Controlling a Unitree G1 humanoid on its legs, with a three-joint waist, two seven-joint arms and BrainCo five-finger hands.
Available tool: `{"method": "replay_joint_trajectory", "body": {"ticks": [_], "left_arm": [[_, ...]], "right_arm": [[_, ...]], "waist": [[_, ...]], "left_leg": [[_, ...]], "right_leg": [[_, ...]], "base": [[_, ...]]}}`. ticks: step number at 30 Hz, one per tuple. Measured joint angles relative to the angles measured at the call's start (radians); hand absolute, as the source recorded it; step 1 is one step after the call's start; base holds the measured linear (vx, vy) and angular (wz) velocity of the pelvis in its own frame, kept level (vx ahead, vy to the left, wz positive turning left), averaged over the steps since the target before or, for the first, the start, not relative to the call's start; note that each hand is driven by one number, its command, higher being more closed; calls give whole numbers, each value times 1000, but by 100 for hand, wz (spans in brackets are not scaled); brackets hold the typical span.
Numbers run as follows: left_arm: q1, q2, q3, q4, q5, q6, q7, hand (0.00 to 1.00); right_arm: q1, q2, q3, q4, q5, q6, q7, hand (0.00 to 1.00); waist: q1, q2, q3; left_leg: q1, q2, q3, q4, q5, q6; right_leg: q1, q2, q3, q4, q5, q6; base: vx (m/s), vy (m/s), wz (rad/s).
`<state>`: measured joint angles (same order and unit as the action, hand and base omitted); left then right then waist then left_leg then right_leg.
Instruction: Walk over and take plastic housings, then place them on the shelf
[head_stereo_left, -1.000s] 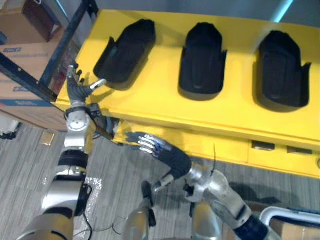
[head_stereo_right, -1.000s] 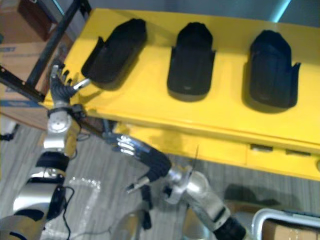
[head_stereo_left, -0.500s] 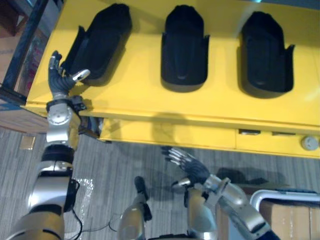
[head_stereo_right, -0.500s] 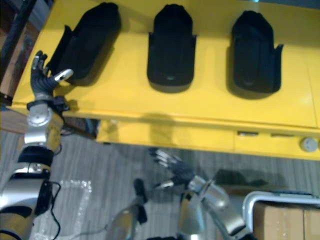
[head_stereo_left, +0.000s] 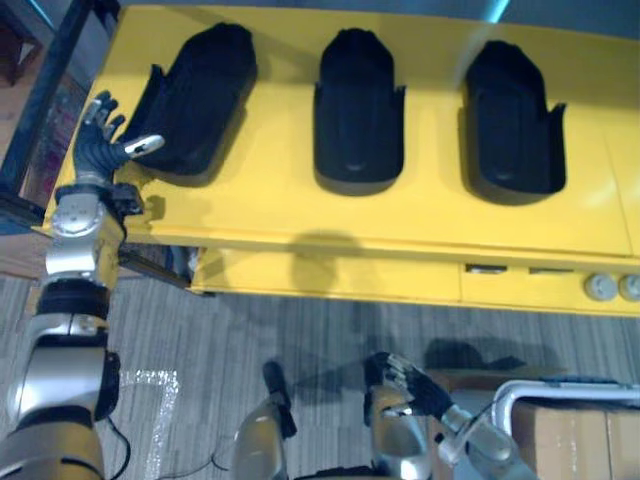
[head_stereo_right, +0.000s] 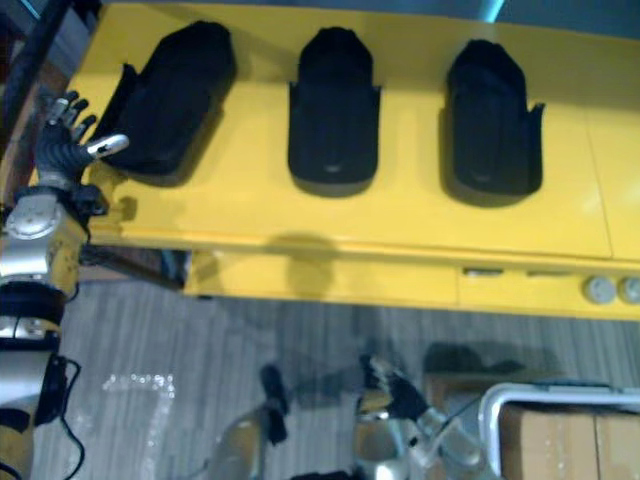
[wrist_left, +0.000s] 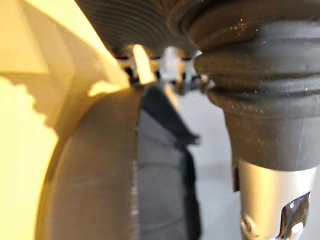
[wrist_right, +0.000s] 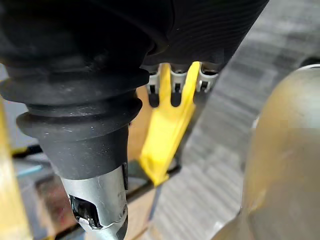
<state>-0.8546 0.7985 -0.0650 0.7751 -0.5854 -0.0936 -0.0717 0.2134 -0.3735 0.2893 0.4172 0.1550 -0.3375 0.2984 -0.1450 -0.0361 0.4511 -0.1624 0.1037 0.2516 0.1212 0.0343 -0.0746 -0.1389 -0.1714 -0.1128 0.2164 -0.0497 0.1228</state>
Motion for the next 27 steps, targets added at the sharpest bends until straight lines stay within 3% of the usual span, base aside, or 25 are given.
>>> {"method": "replay_joint_trajectory", "body": {"ticks": [5,13,19,23,27], "left_arm": [[-16,19,-26,0,-6,40,-49,0],[-20,20,-24,-31,-7,81,-114,0],[-22,20,-23,-57,-45,77,-145,0],[-29,16,-20,-108,-50,36,-144,0],[-70,-4,-14,-134,-75,12,-116,0]], "right_arm": [[4,39,-44,69,-34,33,-45,0],[7,86,-112,166,-93,40,-82,0],[-4,100,-133,192,-124,35,-136,0],[-83,102,-148,269,-128,22,-195,0],[-151,102,-195,319,-112,18,-216,0]], "waist": [[4,-1,8],[20,1,14],[27,0,24],[54,-4,40],[65,2,69]], "left_leg": [[-15,10,-8,68,-42,3],[-36,19,-26,115,-68,3],[-71,32,-36,182,-103,3],[-180,69,-51,388,-198,2],[-231,76,-53,407,-199,-1]], "right_leg": [[25,3,-5,-8,0,0],[39,9,-20,-15,-1,-3],[20,16,-21,24,-24,-9],[-107,14,5,258,-133,-11],[-166,7,3,300,-147,-14]], "base": [[7,1,0],[-3,7,5],[0,0,0],[-56,32,-4],[-92,-16,3]]}}
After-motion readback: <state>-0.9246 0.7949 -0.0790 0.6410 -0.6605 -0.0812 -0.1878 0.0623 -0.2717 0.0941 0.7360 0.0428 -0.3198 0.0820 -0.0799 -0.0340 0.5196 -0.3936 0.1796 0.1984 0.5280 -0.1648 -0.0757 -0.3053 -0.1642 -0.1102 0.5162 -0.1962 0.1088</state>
